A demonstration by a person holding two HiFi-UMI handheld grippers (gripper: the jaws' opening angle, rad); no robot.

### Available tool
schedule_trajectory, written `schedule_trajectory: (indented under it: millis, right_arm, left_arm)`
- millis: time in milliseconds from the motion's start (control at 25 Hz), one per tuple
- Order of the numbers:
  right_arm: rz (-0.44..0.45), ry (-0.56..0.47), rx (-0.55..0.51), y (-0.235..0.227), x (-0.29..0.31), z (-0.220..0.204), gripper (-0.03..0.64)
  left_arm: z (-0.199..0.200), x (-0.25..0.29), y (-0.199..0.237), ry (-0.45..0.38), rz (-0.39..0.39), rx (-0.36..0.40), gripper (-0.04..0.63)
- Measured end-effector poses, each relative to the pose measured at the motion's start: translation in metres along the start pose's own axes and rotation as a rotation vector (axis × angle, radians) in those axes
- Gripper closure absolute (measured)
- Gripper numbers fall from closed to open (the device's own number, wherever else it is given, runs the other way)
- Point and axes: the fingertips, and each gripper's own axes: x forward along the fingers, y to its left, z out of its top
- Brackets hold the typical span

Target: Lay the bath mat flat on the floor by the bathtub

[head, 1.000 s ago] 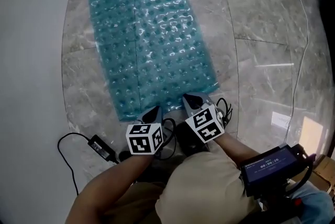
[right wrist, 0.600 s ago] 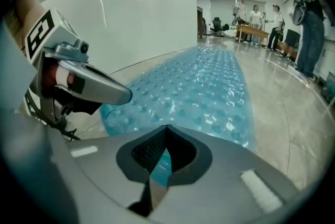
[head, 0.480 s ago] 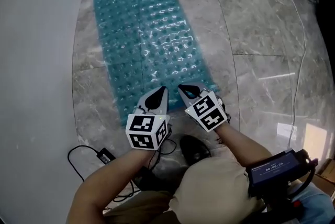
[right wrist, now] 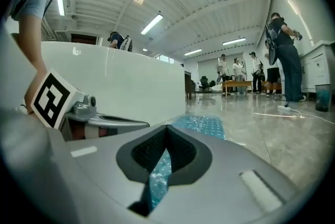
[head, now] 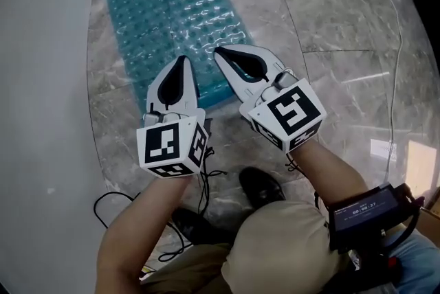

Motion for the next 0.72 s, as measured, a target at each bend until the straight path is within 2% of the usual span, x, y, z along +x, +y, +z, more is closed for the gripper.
schedule_trajectory:
  millis: [200, 360, 520, 720]
  right_arm:
    - [-0.004, -0.048, -0.002, 0.003, -0.003, 0.02, 0.609]
    - [-0.013, -0.072, -0.008, 0.003, -0.005, 0.028, 0.609]
    - [-0.017, -0.08, -0.015, 0.003, -0.004, 0.032, 0.609]
    - [-0.021, -0.087, -0.028, 0.003, -0.005, 0.036, 0.609]
  left_arm:
    - [0.025, -0.003, 0.003, -0.053, 0.052, 0.115, 0.588]
    - [0.037, -0.006, -0.003, -0.085, 0.047, 0.188, 0.589]
    - [0.04, -0.008, -0.006, -0.096, 0.028, 0.22, 0.589]
    - [0.042, -0.008, -0.009, -0.103, 0.032, 0.212, 0.589]
